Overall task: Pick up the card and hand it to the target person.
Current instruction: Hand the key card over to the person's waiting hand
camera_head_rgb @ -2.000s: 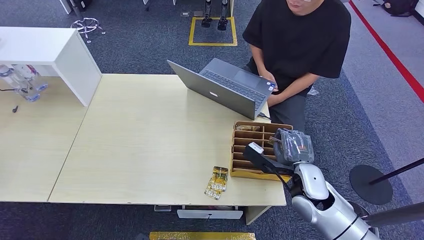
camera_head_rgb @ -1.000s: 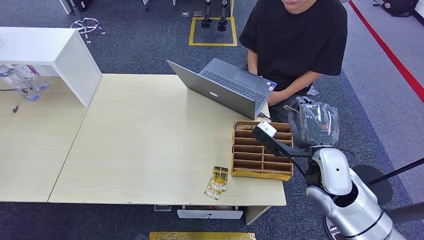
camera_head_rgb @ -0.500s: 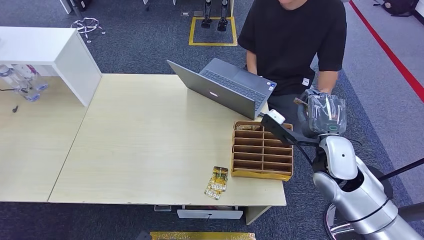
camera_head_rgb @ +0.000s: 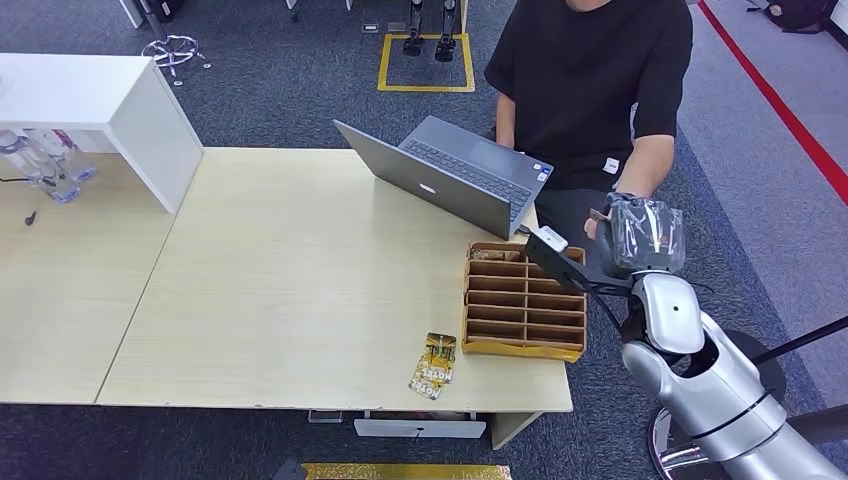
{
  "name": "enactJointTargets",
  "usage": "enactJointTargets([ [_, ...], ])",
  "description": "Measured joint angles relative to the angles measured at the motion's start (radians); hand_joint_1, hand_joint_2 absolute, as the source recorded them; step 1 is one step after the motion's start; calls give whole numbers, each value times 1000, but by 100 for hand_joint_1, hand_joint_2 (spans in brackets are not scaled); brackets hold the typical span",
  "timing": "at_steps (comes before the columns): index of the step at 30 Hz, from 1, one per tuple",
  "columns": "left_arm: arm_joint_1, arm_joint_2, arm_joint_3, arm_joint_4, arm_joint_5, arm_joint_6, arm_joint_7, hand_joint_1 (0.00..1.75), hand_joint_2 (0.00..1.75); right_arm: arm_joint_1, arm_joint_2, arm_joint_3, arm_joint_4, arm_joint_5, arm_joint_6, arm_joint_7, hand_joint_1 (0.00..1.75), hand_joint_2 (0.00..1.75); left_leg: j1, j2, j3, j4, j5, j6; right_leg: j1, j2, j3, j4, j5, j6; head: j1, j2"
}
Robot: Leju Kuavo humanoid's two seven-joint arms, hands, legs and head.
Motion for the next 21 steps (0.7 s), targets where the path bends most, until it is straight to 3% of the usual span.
enactJointTargets([
  [3,0,0,0,0,0,0,0,0,0,0,0,4,9,3,-1,1,137,175,0,0,0,0,0,0,0,0,0,0,0,0,0,0],
  [4,0,0,-1,0,0,0,0,0,0,0,0,5,11,4,0,1,123,175,0,0,0,0,0,0,0,0,0,0,0,0,0,0],
  [7,0,0,-1,0,0,0,0,0,0,0,0,10,18,10,2,1,22,175,0,0,0,0,0,0,0,0,0,0,0,0,0,0],
  [8,0,0,-1,0,0,0,0,0,0,0,0,11,20,11,3,1,0,175,0,0,0,0,0,0,0,0,0,0,0,0,0,0],
  [11,0,0,-1,0,0,0,0,0,0,0,0,18,27,19,15,1,0,175,0,0,0,0,0,0,0,0,0,0,0,0,0,0],
  [15,0,0,-1,0,0,0,1,0,0,1,0,30,35,31,27,1,0,0,0,0,0,0,0,0,0,0,0,0,0,0,0,0],
  [19,1,0,-1,0,0,0,4,0,0,4,0,33,40,43,19,1,0,0,0,0,0,0,0,0,0,0,0,0,0,0,0,0],
  [21,1,0,-1,0,0,1,6,0,0,9,0,32,41,44,4,1,0,87,0,0,0,0,0,0,0,0,0,0,0,0,0,0],
])
